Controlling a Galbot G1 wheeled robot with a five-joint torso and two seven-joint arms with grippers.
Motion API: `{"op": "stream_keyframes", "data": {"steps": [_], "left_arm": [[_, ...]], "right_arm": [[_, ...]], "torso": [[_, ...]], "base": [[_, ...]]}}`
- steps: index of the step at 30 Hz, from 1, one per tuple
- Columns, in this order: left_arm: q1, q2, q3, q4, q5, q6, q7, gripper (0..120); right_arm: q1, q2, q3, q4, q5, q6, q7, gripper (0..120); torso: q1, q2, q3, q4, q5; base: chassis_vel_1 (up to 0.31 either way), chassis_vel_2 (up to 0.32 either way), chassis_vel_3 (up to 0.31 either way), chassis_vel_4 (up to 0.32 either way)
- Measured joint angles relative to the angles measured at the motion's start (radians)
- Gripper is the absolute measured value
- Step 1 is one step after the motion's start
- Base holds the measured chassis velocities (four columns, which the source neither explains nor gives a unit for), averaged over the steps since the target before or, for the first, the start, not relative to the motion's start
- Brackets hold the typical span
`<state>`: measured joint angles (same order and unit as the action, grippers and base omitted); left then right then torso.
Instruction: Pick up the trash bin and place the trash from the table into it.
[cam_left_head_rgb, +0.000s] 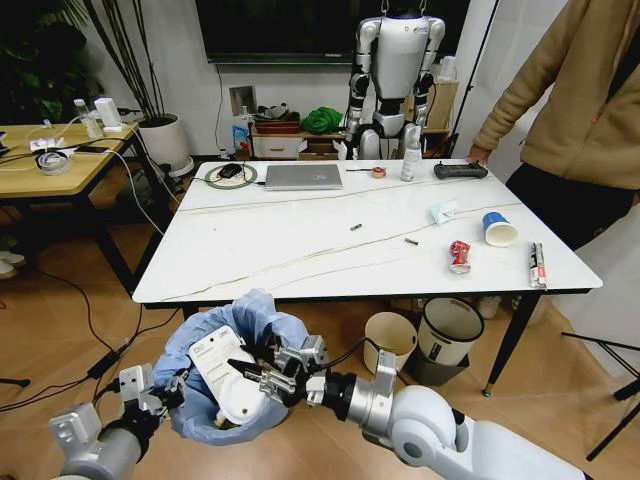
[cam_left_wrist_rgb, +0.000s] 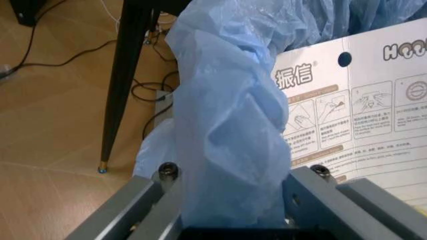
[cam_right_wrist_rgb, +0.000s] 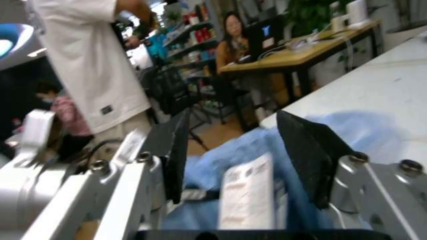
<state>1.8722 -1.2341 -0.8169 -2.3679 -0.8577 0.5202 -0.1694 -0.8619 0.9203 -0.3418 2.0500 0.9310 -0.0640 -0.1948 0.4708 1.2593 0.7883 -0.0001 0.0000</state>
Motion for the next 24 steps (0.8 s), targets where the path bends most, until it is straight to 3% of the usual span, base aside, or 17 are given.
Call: {"op": "stream_keyframes", "data": {"steps": [12,24], "left_arm": [[0.013,-0.011,0.007,0.002,0.032,-0.006,0.011,0],[0.019,-0.021,-0.002,-0.008,0.039,-0.01,0.016,0]], "right_arm": [[0.194,0.078,0.157,-0.163,0.069,-0.108,0.199,96],[0.291,0.242,0.203,-0.387,-0.043,-0.167,0.256,100]], "torso": [[0.0,0.0,0.0,0.0001,0.0001],[0.0,0.0,0.0,0.0002,-0.0001]], "base": [[0.0,0.0,0.0,0.0],[0.0,0.0,0.0,0.0]]}}
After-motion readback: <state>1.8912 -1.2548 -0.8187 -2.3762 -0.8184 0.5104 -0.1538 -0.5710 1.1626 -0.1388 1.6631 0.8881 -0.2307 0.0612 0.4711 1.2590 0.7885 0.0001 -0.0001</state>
